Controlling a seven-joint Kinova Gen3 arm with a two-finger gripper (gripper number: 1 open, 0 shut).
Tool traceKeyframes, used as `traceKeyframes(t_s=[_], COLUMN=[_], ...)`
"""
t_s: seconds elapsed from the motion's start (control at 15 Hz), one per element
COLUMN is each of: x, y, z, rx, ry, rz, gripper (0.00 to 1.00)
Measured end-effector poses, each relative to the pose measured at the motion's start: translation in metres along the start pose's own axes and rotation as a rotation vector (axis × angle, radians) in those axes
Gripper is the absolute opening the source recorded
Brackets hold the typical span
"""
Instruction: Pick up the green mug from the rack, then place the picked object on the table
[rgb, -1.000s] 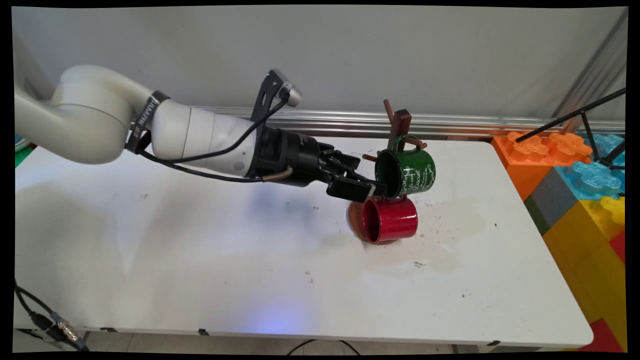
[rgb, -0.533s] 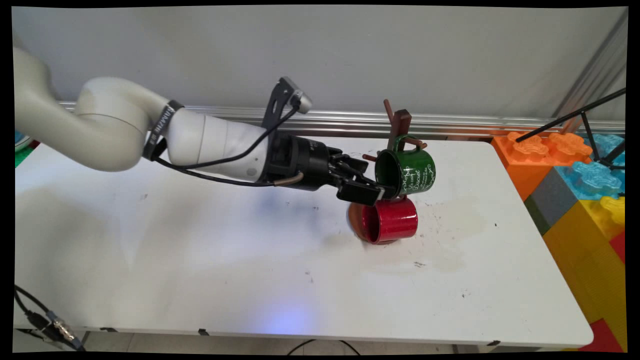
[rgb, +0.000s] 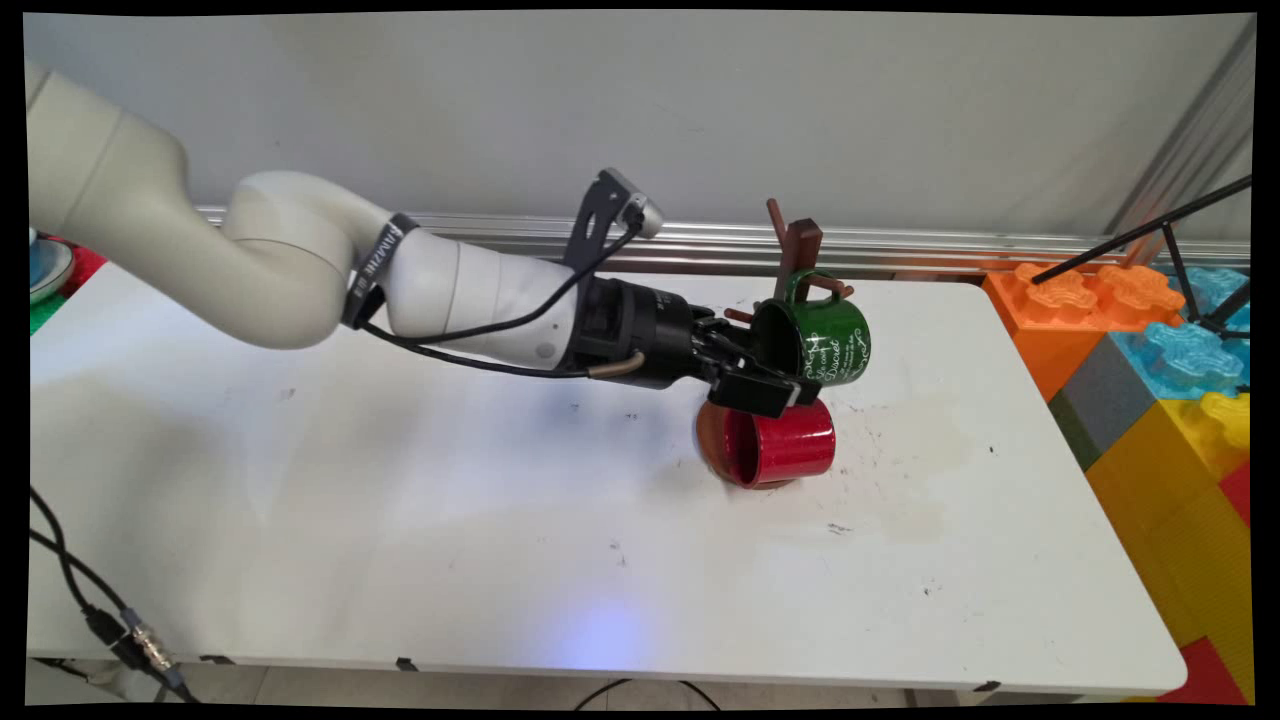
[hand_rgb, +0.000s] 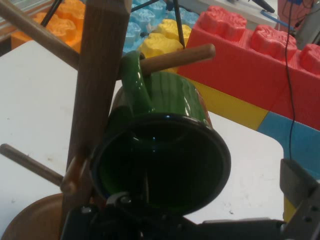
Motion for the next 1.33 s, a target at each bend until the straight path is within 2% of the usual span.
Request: traceKeyframes(t_s=[0.4,0.47,1.33], x=[0.003,0.003,0.009], y=[-0.003,-0.004,-0.003], z=[0.016,0.018,0.021], rx=[-0.004,-0.004,-0.019], ry=[0.005,0.005,0.020], rz=[-0.001,-0.001,-0.024], gripper=[1.00,0.00,0.00])
